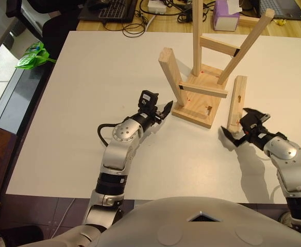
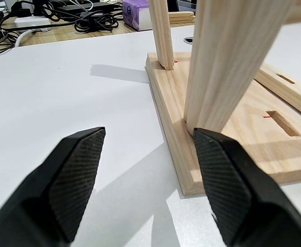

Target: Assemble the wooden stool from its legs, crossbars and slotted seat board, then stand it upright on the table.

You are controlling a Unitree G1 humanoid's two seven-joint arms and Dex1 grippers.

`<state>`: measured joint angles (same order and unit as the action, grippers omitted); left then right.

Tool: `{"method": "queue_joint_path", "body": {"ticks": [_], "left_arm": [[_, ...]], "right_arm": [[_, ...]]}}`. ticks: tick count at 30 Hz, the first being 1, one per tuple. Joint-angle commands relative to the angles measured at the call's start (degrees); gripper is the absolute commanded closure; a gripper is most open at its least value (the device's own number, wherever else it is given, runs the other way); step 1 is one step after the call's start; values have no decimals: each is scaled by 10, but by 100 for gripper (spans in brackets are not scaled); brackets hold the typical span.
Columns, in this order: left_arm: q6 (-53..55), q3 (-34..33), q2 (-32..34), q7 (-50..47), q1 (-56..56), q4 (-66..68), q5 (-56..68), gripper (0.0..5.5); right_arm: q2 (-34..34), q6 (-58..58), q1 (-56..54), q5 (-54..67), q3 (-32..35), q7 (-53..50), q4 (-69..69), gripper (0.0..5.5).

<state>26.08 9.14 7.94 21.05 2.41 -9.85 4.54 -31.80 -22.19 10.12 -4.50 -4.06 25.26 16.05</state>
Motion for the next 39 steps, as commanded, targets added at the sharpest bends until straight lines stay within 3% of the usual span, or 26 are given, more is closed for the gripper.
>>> {"method": "queue_joint_path", "body": {"ticks": [1,5,15,21,26,33,39], "left_arm": [[-11,-3,3,-3,9,15,1,232],[-17,3,1,-10,-5,18,-2,232],[-25,-15,8,-25,16,45,-5,232],[-35,-88,-2,-80,23,32,12,232],[-156,-191,-29,-138,71,-20,63,232],[-243,-295,22,-194,183,-41,86,232],[-241,-315,70,-204,267,-47,100,232]], "right_arm": [[4,-44,5,-28,6,-30,-25,12],[-7,-80,16,-20,51,-44,-63,12],[107,-238,-65,115,112,-46,-134,12],[143,-229,-89,124,140,-100,-187,114],[185,-256,-99,158,197,-147,-193,205],[202,-265,-113,183,226,-174,-203,345],[227,-155,-144,175,263,-240,-193,346]]}}
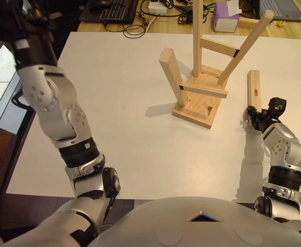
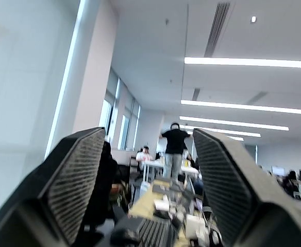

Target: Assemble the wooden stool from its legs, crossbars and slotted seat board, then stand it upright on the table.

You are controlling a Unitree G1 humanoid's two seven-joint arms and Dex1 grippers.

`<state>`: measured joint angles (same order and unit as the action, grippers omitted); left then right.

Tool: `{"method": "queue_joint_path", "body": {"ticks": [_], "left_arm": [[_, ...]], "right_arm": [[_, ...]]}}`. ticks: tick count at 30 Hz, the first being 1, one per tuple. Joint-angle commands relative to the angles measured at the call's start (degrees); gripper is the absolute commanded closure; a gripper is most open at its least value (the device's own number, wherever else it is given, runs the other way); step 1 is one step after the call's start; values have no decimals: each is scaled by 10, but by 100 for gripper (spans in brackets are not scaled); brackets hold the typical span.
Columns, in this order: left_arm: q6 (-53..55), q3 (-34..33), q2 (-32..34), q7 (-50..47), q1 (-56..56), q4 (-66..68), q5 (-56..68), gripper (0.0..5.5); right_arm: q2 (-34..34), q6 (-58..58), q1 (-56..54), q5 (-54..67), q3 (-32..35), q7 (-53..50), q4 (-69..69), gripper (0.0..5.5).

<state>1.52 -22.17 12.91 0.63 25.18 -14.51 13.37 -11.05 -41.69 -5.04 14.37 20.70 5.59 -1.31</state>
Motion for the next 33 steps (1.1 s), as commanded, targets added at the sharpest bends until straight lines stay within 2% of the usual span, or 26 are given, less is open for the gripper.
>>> {"method": "queue_joint_path", "body": {"ticks": [1,5,8,12,15,20,25,33], "left_arm": [[4,-1,25,4,53,5,16,232],[18,22,38,42,93,20,49,232],[105,90,33,131,113,26,125,232],[187,178,23,211,111,15,167,232],[241,210,1,237,122,-1,216,232],[305,224,-27,270,159,26,280,232],[348,200,-56,275,188,50,347,232],[386,192,-101,245,202,53,405,232]], "right_arm": [[20,83,5,-27,10,-54,-6,346],[-2,277,0,-106,-34,-70,41,346],[-31,400,-14,-166,-68,-66,72,346],[-65,473,-48,-205,-99,-47,109,346],[-91,490,-94,-202,-123,-4,137,346],[-111,505,-145,-140,-150,82,161,346],[-127,494,-162,-73,-182,177,180,346],[-129,490,-167,-51,-209,233,199,346]]}}
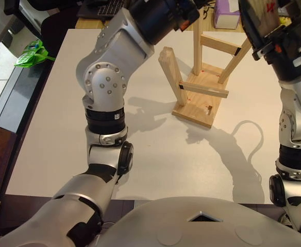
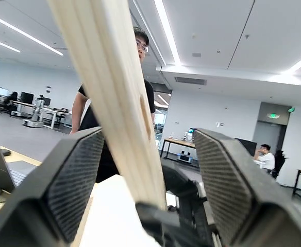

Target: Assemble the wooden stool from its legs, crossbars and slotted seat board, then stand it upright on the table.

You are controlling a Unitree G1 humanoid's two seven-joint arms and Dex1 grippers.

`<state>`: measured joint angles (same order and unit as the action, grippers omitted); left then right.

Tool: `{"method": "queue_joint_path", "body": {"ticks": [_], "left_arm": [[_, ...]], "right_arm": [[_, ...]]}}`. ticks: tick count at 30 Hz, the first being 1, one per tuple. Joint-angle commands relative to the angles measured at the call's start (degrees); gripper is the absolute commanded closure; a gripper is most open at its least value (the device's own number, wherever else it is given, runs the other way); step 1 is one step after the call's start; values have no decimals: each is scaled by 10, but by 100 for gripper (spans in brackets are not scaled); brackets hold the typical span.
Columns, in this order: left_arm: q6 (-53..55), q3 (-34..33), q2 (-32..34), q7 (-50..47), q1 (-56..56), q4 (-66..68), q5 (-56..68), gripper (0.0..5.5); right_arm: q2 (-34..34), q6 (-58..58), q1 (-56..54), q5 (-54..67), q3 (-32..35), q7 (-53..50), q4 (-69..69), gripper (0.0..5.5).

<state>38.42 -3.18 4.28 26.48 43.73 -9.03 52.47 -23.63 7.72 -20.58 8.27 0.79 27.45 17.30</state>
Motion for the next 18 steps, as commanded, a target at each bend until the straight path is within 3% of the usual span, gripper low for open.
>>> {"method": "queue_joint_path", "body": {"ticks": [1,14,18], "left_arm": [[18,4,-20,-16,17,-2,15,232],[24,0,-46,-40,2,-11,31,435],[20,0,-50,-44,2,-6,25,446]], "right_arm": [[-1,-5,-10,10,-13,16,15,346],[13,4,-12,1,-24,10,9,346],[14,5,-10,-1,-25,9,8,346]]}}
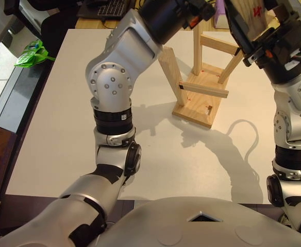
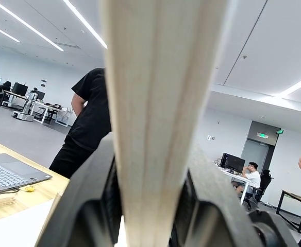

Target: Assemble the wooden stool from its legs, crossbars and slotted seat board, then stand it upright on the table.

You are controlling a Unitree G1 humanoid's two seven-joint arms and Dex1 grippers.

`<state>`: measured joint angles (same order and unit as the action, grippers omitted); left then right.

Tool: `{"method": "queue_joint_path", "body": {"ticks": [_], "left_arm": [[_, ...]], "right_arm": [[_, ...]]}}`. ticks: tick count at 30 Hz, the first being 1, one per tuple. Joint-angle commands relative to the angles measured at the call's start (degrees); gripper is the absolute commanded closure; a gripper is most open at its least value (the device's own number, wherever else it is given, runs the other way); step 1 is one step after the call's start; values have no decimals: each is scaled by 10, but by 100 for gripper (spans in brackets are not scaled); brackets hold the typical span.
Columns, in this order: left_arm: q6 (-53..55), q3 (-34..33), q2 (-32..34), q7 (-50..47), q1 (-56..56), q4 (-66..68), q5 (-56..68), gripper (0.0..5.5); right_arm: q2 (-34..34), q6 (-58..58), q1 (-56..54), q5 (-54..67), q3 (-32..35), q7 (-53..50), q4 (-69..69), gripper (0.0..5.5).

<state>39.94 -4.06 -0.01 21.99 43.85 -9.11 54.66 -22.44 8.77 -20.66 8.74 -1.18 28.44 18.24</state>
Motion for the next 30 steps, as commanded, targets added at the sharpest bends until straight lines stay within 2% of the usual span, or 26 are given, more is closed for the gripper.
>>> {"method": "queue_joint_path", "body": {"ticks": [1,7,11,14,16,18,21,23,24,30], "left_arm": [[4,8,-7,0,2,-5,2,446],[-4,-3,-4,-13,16,-9,-1,446],[-10,-3,2,-10,16,-8,-8,449],[-30,-28,47,17,30,13,-30,449],[-44,-30,103,60,38,23,-61,449],[-58,-15,179,134,49,47,-105,449],[-48,29,254,231,61,64,-145,449],[-35,66,270,269,72,62,-164,449],[-30,79,270,282,80,63,-168,449],[-26,125,242,322,119,72,-187,449]], "right_arm": [[3,-7,-8,-6,-5,-2,-2,346],[-8,-33,5,-15,-7,0,-17,346],[-29,-56,20,-10,-11,25,-30,266],[-76,-91,35,28,24,71,-31,217],[-114,-172,24,109,66,112,-17,172],[-180,-259,4,194,109,178,-22,141],[-255,-376,-70,296,142,257,-59,80],[-268,-436,-155,345,131,289,-87,49],[-265,-457,-198,358,122,299,-107,31],[-192,-508,-415,364,57,359,-268,28]]}}
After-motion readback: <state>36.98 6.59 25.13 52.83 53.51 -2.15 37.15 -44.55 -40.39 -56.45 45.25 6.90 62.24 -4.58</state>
